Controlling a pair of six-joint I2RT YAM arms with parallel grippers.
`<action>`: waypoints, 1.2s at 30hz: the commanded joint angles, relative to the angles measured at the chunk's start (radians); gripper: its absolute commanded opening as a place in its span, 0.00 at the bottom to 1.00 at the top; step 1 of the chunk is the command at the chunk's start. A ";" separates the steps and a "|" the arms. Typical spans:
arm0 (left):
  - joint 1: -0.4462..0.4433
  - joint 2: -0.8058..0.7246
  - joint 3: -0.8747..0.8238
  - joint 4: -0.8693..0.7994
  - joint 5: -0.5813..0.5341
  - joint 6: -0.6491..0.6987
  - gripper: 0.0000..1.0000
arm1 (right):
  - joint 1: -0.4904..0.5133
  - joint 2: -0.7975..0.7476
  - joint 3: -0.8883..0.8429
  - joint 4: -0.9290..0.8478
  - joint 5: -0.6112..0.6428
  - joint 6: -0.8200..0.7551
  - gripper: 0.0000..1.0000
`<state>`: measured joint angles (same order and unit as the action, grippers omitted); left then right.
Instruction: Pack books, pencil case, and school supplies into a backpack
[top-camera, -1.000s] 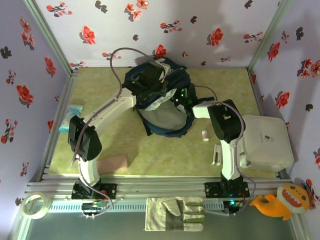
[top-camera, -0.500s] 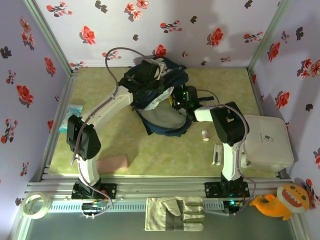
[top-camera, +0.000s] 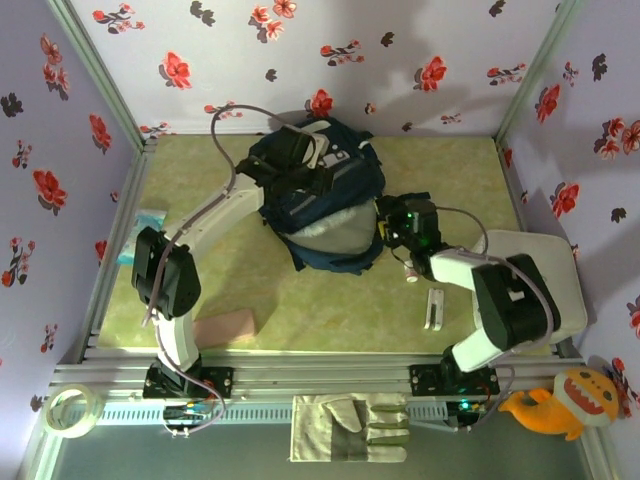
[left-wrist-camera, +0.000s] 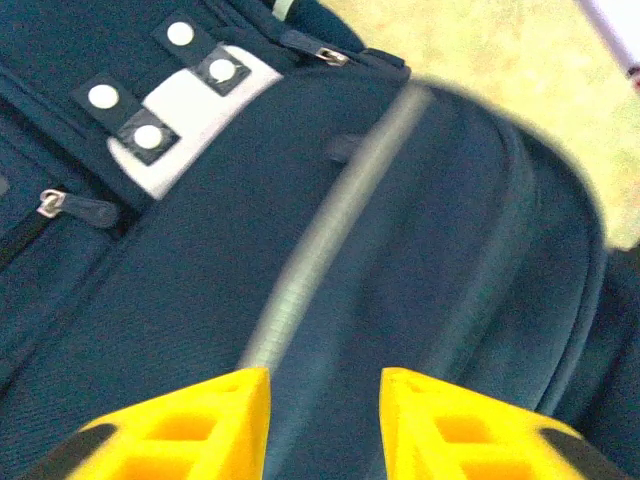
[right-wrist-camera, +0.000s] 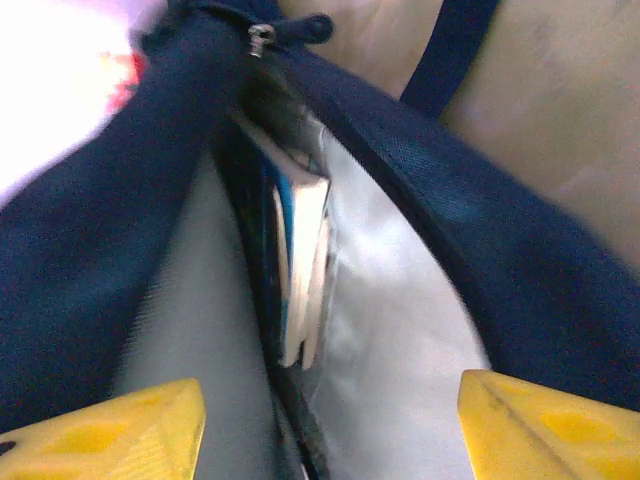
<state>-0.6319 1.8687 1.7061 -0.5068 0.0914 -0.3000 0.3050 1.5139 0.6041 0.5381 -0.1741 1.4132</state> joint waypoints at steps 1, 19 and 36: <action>0.031 -0.025 -0.055 0.018 0.007 -0.035 0.48 | -0.027 -0.112 -0.010 -0.188 0.102 -0.114 0.71; 0.357 -0.142 -0.390 0.171 0.090 -0.287 1.00 | 0.119 -0.250 0.190 -0.591 0.245 -0.449 0.82; 0.454 0.124 -0.281 0.259 0.400 -0.364 0.75 | 0.255 -0.018 0.318 -0.645 0.201 -0.454 0.81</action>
<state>-0.1783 1.9644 1.3708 -0.2401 0.4290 -0.6750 0.5529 1.4887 0.8848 -0.0704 0.0257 0.9756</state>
